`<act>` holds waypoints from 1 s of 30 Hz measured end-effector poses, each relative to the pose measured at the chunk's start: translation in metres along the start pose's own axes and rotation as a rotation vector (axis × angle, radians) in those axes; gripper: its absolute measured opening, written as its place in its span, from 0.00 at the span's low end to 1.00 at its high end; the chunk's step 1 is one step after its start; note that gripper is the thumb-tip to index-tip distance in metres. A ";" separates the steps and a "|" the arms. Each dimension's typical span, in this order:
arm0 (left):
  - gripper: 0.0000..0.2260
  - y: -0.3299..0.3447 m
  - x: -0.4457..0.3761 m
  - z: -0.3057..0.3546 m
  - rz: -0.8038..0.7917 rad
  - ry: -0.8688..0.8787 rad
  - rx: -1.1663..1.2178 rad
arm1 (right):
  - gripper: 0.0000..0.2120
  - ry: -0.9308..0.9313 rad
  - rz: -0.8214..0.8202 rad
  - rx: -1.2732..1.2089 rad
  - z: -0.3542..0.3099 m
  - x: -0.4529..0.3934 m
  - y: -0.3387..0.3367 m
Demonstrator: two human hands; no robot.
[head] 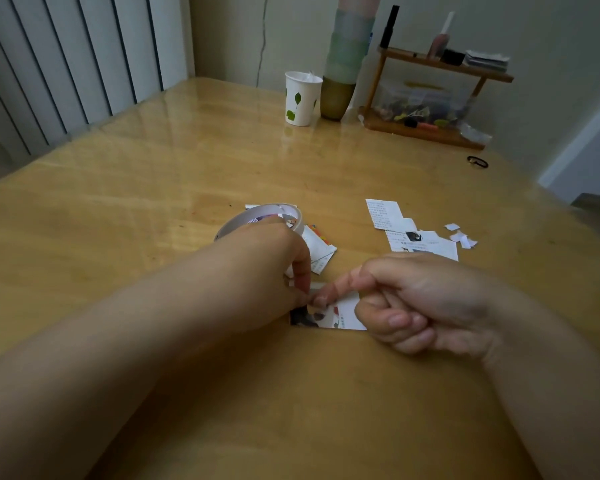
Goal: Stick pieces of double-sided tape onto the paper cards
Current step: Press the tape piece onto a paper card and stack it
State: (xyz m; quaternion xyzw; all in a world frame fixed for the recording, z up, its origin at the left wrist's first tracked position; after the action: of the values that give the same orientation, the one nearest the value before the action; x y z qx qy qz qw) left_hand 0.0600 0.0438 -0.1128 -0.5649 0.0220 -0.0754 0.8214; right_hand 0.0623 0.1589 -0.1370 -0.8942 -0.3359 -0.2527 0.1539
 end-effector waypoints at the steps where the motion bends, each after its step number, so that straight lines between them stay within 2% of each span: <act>1: 0.07 0.000 0.000 0.000 -0.003 -0.002 0.001 | 0.15 -0.005 0.014 0.021 0.000 -0.001 -0.001; 5: 0.06 0.002 0.002 -0.001 -0.007 -0.006 0.003 | 0.15 -0.032 0.052 0.112 -0.002 0.000 -0.003; 10: 0.17 0.003 0.003 0.003 0.040 -0.008 -0.007 | 0.18 -0.060 0.059 0.214 -0.005 0.001 -0.003; 16: 0.13 0.003 0.001 0.002 0.035 -0.014 -0.018 | 0.20 -0.101 0.081 0.373 -0.007 0.003 -0.005; 21: 0.12 0.004 0.001 0.005 0.018 0.028 -0.043 | 0.21 -0.119 0.132 0.604 -0.011 0.005 -0.009; 30: 0.10 0.006 0.000 0.007 0.043 0.072 -0.062 | 0.24 -0.217 0.349 0.947 -0.021 0.012 -0.023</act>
State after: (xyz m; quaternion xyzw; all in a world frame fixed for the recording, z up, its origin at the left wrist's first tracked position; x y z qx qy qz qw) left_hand 0.0616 0.0519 -0.1155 -0.5863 0.0663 -0.0773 0.8037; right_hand 0.0476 0.1724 -0.1109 -0.7903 -0.2735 0.0506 0.5459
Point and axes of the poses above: each hand's wrist, its own x-axis away from the middle knuckle, its own y-axis out of the palm, z = x × y, the point moved 8 cm from there along -x, towards the middle knuckle, and after that the axes turned 2 degrees about z, right-handed, at the moved point
